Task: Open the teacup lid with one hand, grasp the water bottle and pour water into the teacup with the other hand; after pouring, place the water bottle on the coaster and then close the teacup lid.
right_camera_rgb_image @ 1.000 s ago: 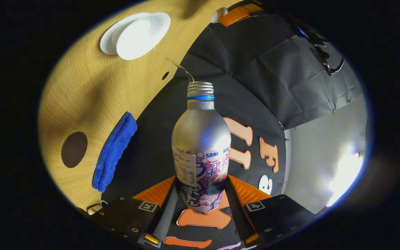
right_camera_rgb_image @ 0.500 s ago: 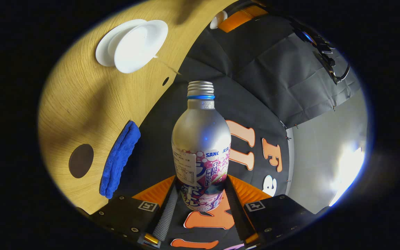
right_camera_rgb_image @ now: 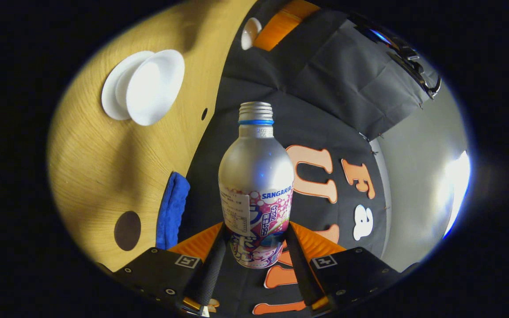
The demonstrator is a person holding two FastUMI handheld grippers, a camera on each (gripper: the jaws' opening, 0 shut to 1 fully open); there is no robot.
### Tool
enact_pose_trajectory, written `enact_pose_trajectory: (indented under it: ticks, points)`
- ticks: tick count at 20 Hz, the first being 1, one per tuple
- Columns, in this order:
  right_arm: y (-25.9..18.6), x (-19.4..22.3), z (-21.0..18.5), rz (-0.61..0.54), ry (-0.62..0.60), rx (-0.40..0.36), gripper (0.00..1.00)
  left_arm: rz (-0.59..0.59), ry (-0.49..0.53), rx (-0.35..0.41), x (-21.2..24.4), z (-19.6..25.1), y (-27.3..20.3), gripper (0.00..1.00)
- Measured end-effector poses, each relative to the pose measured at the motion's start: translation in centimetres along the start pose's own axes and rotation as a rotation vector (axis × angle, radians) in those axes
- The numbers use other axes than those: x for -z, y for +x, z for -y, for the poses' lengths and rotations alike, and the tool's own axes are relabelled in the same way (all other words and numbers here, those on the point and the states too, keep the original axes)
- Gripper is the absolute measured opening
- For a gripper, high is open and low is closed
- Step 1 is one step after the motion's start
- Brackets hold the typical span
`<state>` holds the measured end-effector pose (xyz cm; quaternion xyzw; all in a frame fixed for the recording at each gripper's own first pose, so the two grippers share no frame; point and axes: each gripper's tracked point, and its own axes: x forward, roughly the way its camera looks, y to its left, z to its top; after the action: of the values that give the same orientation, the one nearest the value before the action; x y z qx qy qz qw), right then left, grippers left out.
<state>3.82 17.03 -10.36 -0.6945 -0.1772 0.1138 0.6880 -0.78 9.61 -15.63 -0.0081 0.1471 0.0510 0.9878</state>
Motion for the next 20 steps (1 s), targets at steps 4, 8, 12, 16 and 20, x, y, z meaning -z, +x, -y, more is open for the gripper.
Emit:
enact_pose_trajectory:
  ticks: [4, 8, 12, 16, 20]
  points:
    - [-0.5, 0.4, -0.3, -0.04, 0.13, -0.035, 0.77, 0.018, 0.017, 0.028, -0.7, 1.8, 0.4, 0.3]
    - [-0.3, 2.3, 0.1, -0.087, 0.287, -0.057, 0.77, 0.036, 0.019, 0.07, -1.3, 3.5, 0.3, 0.3]
    - [0.9, 4.3, 0.5, -0.16, 0.497, -0.075, 0.77, 0.047, 0.013, 0.109, -2.0, 5.6, 0.5, 0.3]
    - [-0.1, 6.5, -0.4, -0.214, 0.702, -0.104, 0.77, 0.036, 0.012, 0.135, -1.8, 7.2, 1.0, 0.29]
    - [0.1, 8.3, -1.4, -0.266, 0.861, -0.115, 0.77, 0.016, 0.006, 0.163, -1.2, 8.6, 1.6, 0.29]
